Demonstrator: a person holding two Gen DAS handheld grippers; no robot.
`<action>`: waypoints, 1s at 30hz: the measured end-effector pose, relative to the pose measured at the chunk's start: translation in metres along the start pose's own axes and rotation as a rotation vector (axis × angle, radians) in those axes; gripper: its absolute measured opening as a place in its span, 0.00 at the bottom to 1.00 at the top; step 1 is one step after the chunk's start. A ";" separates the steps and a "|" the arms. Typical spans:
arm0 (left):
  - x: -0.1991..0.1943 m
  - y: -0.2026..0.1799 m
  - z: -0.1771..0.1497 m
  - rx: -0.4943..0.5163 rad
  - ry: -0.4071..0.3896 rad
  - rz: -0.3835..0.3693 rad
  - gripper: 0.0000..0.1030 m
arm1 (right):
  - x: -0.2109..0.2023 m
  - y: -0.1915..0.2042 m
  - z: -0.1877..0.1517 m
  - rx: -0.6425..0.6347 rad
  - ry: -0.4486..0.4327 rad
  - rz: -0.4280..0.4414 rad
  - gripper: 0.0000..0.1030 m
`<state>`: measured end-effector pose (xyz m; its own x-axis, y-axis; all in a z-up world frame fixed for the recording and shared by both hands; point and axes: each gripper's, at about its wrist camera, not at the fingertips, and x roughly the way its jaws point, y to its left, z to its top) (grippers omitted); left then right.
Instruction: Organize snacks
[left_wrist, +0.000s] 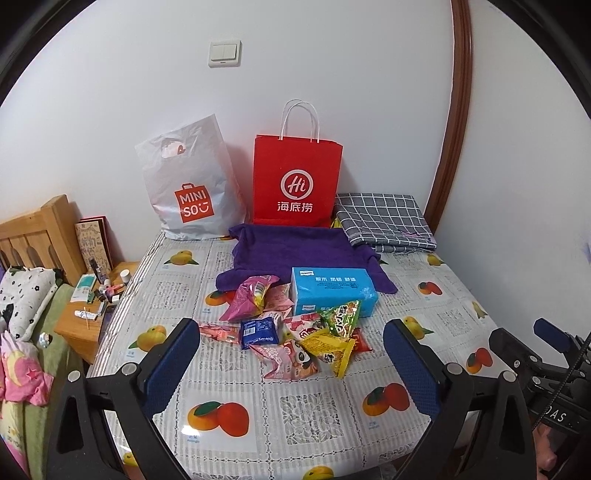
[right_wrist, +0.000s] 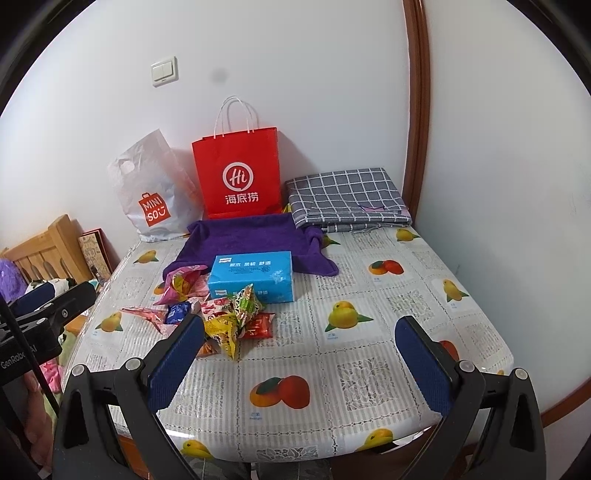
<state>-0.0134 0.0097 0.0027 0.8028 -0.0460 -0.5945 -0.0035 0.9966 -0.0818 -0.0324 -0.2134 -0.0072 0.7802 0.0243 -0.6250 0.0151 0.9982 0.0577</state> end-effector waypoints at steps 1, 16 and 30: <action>0.000 -0.001 0.000 0.002 -0.001 -0.002 0.98 | 0.000 -0.001 0.000 0.003 0.001 -0.002 0.99; -0.005 -0.006 -0.004 0.015 -0.011 -0.011 0.98 | -0.010 -0.007 -0.005 0.024 -0.014 0.000 0.99; -0.007 -0.005 -0.004 0.014 -0.013 -0.006 0.98 | -0.011 -0.003 -0.006 0.017 -0.014 0.004 0.99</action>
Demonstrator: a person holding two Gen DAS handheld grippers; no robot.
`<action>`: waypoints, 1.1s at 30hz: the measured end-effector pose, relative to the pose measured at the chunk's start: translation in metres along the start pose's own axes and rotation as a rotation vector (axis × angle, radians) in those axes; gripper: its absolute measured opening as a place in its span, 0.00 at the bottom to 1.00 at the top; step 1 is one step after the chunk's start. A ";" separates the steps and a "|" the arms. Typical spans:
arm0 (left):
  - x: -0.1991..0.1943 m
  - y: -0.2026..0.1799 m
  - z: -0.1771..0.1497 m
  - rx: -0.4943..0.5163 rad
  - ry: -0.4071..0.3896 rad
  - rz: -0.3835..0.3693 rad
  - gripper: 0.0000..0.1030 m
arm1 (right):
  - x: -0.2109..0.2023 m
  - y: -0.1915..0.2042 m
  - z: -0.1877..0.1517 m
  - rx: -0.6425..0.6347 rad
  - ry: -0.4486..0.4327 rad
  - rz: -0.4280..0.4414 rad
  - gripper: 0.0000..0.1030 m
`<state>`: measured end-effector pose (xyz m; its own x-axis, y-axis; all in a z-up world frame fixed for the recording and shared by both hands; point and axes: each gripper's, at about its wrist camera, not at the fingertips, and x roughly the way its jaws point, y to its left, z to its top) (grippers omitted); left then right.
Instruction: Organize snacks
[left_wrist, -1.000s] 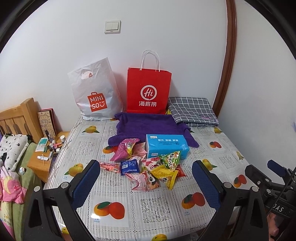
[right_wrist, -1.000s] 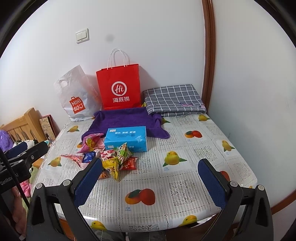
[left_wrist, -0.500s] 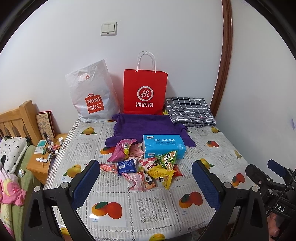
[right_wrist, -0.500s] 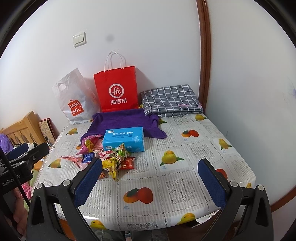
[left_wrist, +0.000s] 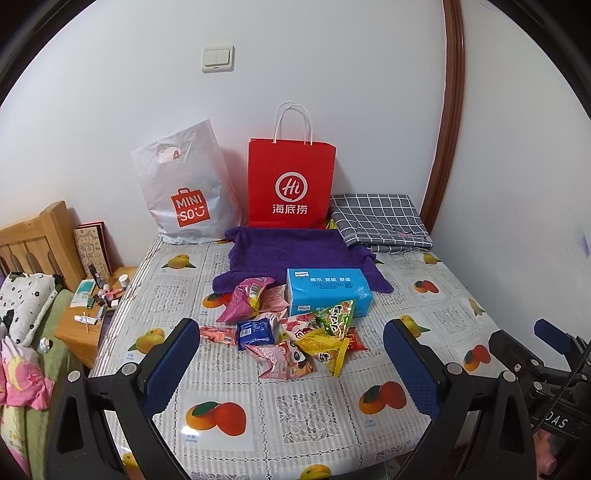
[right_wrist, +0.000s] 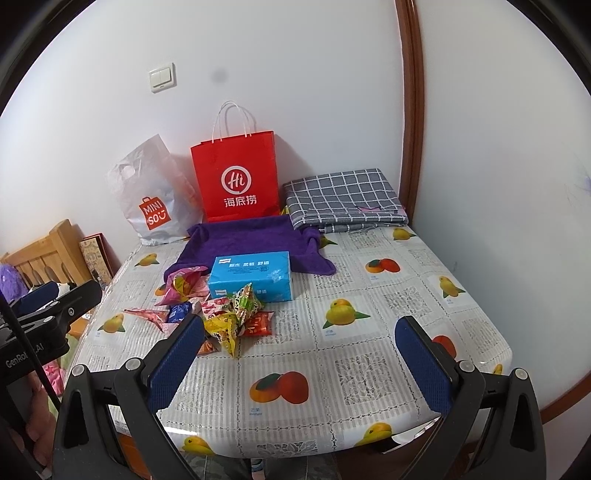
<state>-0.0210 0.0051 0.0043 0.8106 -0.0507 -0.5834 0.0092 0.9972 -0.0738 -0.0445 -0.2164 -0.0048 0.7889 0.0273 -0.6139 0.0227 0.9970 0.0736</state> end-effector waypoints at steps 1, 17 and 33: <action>-0.001 0.001 0.001 0.001 -0.002 -0.002 0.98 | 0.000 0.000 0.000 0.001 0.000 0.001 0.99; 0.009 -0.005 0.005 0.018 -0.005 -0.014 0.98 | 0.000 0.002 -0.001 -0.005 -0.011 0.023 0.99; 0.084 0.025 -0.010 -0.019 0.113 0.033 0.98 | 0.071 0.018 -0.019 -0.041 0.060 0.085 0.96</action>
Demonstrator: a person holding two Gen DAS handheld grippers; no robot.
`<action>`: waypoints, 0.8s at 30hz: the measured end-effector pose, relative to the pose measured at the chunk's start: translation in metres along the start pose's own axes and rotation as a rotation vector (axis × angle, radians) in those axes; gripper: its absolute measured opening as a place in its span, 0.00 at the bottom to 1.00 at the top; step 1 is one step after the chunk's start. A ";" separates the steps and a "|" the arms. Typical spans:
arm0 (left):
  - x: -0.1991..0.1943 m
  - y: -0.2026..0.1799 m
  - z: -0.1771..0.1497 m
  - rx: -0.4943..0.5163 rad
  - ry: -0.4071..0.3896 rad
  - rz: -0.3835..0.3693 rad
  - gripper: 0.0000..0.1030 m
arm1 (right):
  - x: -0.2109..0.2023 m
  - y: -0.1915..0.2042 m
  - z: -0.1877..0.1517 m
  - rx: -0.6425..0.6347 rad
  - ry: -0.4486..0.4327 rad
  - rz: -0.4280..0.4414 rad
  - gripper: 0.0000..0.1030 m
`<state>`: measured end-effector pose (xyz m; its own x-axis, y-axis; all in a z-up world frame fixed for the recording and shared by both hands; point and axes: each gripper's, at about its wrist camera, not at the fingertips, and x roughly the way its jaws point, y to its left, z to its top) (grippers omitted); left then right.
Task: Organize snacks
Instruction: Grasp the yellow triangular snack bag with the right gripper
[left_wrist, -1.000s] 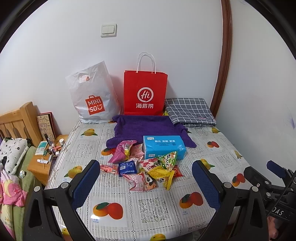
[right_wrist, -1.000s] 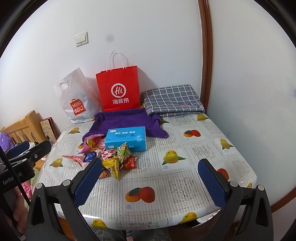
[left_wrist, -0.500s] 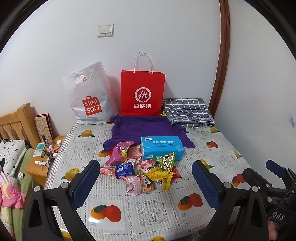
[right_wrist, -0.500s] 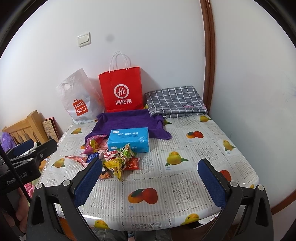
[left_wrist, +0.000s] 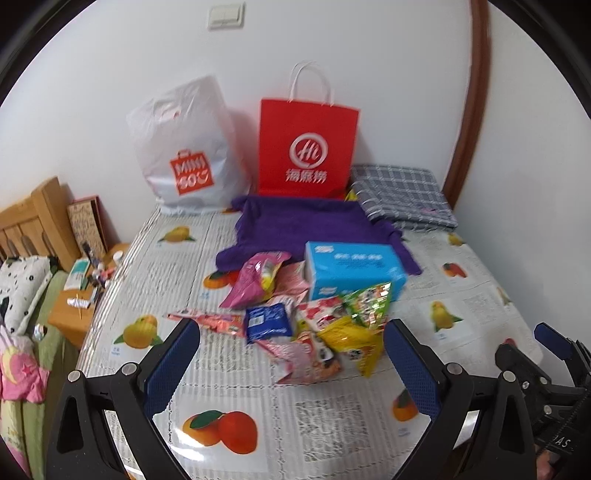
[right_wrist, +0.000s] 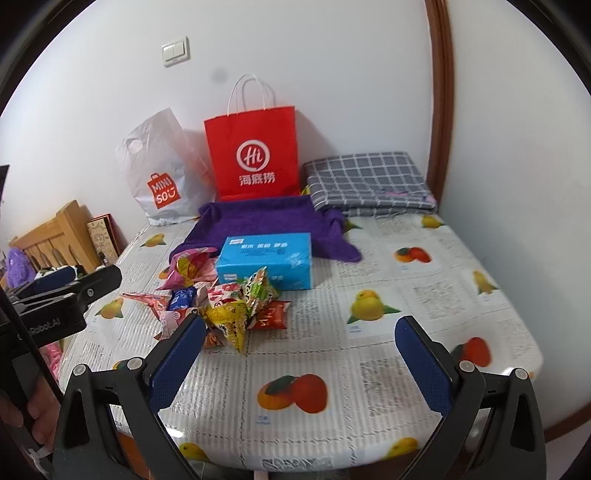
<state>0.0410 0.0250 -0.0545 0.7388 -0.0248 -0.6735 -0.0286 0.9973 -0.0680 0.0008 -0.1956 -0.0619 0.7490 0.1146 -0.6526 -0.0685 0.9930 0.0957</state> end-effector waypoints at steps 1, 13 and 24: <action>0.007 0.004 -0.001 -0.005 0.010 0.012 0.98 | 0.004 0.002 0.000 -0.003 0.004 0.006 0.94; 0.069 0.060 -0.020 -0.038 0.099 0.095 0.97 | 0.107 0.039 -0.019 -0.029 0.125 0.165 0.67; 0.099 0.095 -0.030 -0.069 0.138 0.070 0.96 | 0.174 0.064 -0.024 0.003 0.213 0.219 0.58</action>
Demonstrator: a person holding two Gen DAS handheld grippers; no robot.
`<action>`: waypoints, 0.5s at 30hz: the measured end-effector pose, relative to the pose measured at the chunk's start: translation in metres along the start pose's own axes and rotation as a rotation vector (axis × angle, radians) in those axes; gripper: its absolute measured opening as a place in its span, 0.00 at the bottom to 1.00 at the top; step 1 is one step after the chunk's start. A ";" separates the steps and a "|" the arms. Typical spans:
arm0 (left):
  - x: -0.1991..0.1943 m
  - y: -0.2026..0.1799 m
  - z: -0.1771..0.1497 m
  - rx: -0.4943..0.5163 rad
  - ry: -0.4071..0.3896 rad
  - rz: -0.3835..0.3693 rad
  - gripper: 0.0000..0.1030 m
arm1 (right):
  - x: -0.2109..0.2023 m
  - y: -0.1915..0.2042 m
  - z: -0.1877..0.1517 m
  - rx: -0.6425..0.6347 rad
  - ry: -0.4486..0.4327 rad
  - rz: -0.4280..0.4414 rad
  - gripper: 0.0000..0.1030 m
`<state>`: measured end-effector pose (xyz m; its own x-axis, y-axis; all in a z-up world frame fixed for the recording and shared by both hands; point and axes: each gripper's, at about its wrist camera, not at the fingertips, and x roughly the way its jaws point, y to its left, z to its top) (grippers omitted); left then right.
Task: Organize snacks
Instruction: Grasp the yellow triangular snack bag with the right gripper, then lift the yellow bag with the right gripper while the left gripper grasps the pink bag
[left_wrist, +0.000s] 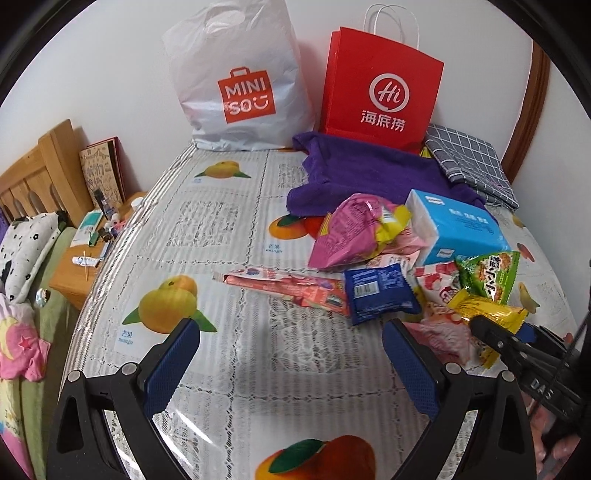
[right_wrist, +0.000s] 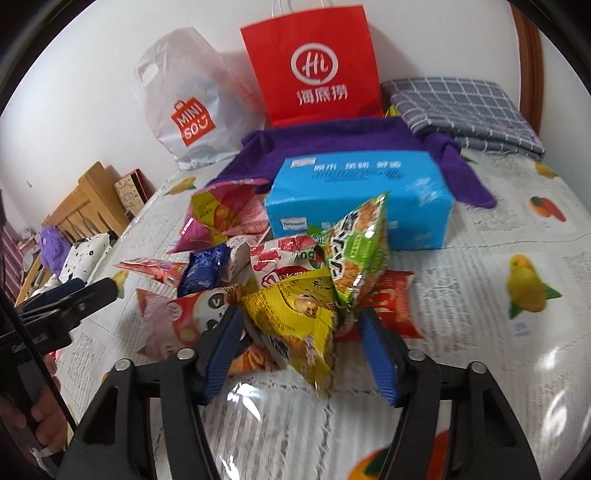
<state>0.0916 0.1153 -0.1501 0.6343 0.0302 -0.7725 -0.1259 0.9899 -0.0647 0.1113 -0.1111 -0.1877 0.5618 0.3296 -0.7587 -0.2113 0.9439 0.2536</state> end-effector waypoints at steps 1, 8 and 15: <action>0.002 0.002 0.000 -0.002 0.003 -0.001 0.96 | 0.003 0.000 0.000 0.004 0.003 0.003 0.57; 0.007 0.007 -0.006 -0.024 0.022 -0.039 0.96 | 0.001 0.004 -0.003 0.009 -0.007 0.037 0.43; -0.005 -0.010 -0.007 -0.014 0.010 -0.111 0.96 | -0.030 0.005 -0.009 -0.012 -0.046 0.062 0.41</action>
<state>0.0841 0.1044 -0.1504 0.6373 -0.0809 -0.7664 -0.0663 0.9850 -0.1591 0.0860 -0.1168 -0.1691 0.5834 0.3885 -0.7132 -0.2564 0.9214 0.2921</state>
